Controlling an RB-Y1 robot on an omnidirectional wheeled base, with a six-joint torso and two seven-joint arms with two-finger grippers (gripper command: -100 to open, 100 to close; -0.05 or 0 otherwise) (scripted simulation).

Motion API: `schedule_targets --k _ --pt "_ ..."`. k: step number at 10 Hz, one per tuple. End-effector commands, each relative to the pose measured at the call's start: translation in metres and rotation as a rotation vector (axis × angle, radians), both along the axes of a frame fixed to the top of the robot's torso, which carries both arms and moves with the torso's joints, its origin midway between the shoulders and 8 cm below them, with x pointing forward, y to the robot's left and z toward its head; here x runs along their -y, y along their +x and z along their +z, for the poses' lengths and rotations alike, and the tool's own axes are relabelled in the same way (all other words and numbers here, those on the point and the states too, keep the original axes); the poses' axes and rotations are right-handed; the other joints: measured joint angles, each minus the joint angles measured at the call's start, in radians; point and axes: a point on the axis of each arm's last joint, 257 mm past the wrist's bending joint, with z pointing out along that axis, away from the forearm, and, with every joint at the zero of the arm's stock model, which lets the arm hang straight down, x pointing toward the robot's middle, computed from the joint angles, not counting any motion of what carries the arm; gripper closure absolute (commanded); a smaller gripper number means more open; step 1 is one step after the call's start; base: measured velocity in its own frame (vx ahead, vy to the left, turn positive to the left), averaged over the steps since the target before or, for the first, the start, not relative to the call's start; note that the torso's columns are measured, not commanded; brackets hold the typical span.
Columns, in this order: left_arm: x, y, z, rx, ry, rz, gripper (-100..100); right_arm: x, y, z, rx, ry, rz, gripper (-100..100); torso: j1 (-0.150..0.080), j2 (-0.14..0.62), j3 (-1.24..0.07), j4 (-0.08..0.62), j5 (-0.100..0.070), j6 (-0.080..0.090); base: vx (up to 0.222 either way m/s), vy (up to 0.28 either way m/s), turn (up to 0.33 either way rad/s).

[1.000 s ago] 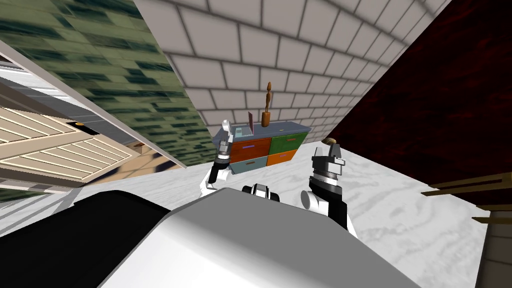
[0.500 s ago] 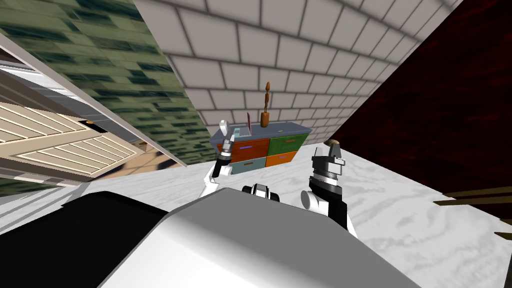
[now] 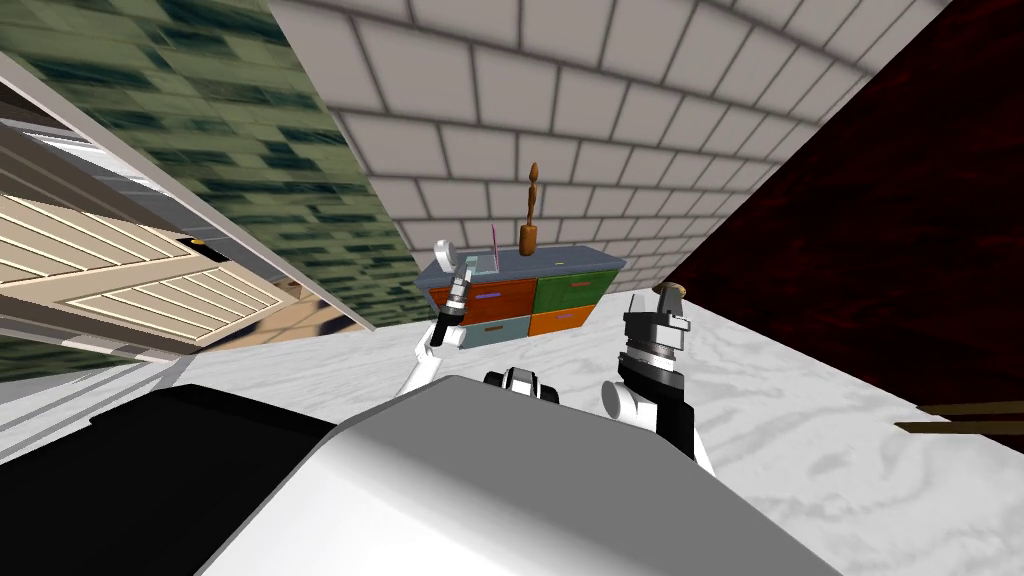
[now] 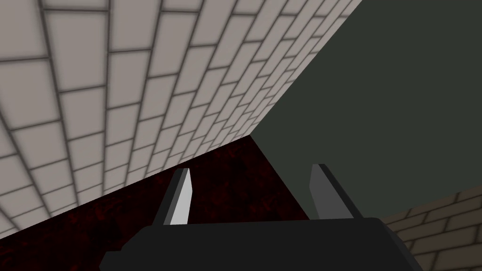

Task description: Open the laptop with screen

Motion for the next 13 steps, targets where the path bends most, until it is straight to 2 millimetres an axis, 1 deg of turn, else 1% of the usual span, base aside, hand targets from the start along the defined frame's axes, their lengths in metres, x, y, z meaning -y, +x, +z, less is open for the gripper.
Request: schedule_targets --k 1,2,3,4,5,6,7,8,9,10,11,12,13 --pt "-0.007 0.019 -0.008 -0.027 0.006 0.013 -100 0.0 0.0 0.0 0.0 0.0 0.0 0 -0.002 0.0 0.0 0.0 -0.001 0.0 0.056 -0.118 0.03" --pt "-0.01 0.028 -0.007 -0.029 0.012 0.017 -100 0.0 0.0 0.0 0.0 0.0 0.0 0 0.003 0.001 0.001 0.0 0.001 0.0 0.05 -0.099 0.045" --pt "-0.012 0.03 -0.013 -0.043 0.011 0.021 -100 0.0 0.0 0.0 0.0 0.0 0.0 0 0.005 0.002 0.001 0.001 0.001 0.0 0.038 -0.068 0.034" --pt "-0.017 0.041 -0.016 -0.055 0.017 0.029 -100 0.0 0.0 0.0 0.0 0.0 0.0 0 0.006 0.002 0.001 0.001 0.002 0.0 0.036 -0.071 0.06" --pt "-0.02 0.05 -0.015 -0.059 0.025 0.034 -100 0.0 0.0 0.0 0.0 0.0 0.0 0 0.004 0.002 0.001 0.001 0.001 0.0 0.062 -0.118 0.079" --pt "-0.023 0.053 -0.023 -0.077 0.023 0.039 -100 0.0 0.0 0.0 0.0 0.0 0.0 0 0.0 0.0 0.0 0.0 0.0 0.0 0.054 -0.102 0.051" --pt "-0.027 0.062 -0.021 -0.08 0.031 0.046 -100 0.0 0.0 0.0 0.0 0.0 0.0 0 0.001 0.0 0.0 0.0 0.0 0.0 0.051 -0.111 0.06" --pt "-0.029 0.065 -0.028 -0.095 0.029 0.05 -100 0.0 0.0 0.0 0.0 0.0 0.0 0 0.002 0.001 0.0 0.0 0.0 0.0 0.038 -0.083 0.038" --pt "-0.034 0.075 -0.027 -0.101 0.038 0.058 -100 0.0 0.0 0.0 0.0 0.0 0.0 0 0.004 0.002 0.001 0.0 0.001 0.0 0.031 -0.095 0.073" --pt "-0.036 0.076 -0.032 -0.113 0.037 0.061 -100 0.0 0.0 0.0 0.0 0.0 0.0 0 0.003 0.002 0.001 0.001 0.001 0.0 0.036 -0.075 0.036" --pt "-0.039 0.085 -0.026 -0.109 0.048 0.067 -100 0.0 0.0 0.0 0.0 0.0 0.0 0 0.004 0.001 0.001 0.0 0.001 0.0 0.038 -0.101 0.052" --pt "-0.043 0.088 -0.036 -0.132 0.045 0.073 -100 0.0 0.0 0.0 0.0 0.0 0.0 0 0.002 0.001 0.0 0.0 0.0 0.0 0.033 -0.082 0.039" --pt "-0.048 0.097 -0.031 -0.132 0.055 0.082 -100 0.0 0.0 0.0 0.0 0.0 0.0 0 0.003 0.001 0.001 0.0 0.001 0.0 0.043 -0.092 0.07"
